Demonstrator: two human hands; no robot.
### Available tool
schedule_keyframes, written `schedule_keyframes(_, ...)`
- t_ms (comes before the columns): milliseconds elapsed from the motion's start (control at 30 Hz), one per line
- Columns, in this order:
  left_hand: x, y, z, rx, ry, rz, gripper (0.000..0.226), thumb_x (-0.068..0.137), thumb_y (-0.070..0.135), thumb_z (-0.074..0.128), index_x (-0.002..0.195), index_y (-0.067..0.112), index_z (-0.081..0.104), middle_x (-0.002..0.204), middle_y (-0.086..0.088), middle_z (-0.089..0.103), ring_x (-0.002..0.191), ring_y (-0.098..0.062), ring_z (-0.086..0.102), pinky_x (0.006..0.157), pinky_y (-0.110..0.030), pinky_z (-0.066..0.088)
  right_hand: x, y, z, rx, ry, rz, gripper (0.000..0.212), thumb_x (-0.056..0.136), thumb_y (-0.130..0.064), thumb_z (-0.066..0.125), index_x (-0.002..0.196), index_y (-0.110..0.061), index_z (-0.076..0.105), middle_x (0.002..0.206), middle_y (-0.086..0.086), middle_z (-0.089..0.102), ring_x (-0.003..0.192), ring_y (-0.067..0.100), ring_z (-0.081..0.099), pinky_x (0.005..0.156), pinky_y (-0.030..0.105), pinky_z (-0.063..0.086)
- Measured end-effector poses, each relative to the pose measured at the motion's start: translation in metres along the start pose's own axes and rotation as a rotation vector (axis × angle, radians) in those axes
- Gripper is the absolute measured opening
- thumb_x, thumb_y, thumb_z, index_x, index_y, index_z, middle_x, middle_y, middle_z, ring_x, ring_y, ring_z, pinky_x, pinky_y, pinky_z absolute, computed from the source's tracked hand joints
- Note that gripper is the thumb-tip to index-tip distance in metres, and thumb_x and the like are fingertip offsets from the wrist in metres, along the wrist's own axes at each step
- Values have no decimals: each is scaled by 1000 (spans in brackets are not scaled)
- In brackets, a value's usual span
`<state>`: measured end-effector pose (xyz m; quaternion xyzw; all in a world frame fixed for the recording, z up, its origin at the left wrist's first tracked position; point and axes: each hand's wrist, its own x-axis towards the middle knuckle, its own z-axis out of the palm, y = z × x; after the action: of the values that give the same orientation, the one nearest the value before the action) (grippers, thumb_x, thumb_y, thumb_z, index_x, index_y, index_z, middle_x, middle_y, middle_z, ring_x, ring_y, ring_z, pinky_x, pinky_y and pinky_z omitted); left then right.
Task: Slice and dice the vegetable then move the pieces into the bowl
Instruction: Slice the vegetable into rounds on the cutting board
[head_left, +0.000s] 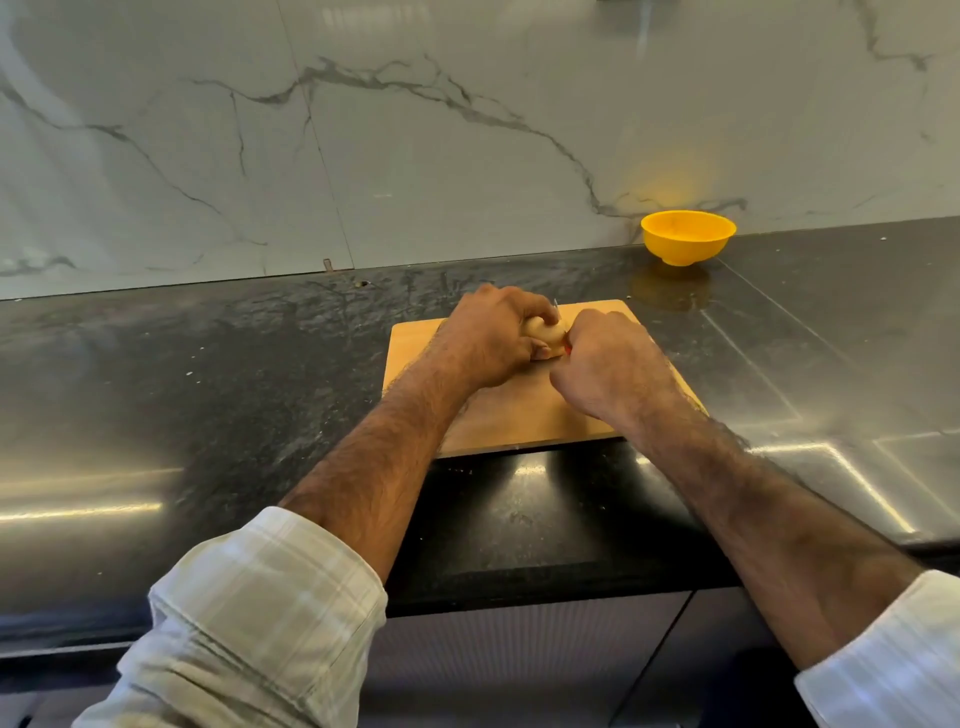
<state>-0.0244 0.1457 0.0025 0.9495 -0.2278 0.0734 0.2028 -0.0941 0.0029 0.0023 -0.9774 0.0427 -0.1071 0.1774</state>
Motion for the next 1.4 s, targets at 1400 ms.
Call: schedule_keyframes(1400,3,-11,3,-11,37,87,34,93,35,79,125,29,75,130,7,66,110,-15,58,102,-43,50,-18,0,6,-21,-109,9,10,94,-23,60,100,-21,52,100,4,53,90,26,50,78,38,47)
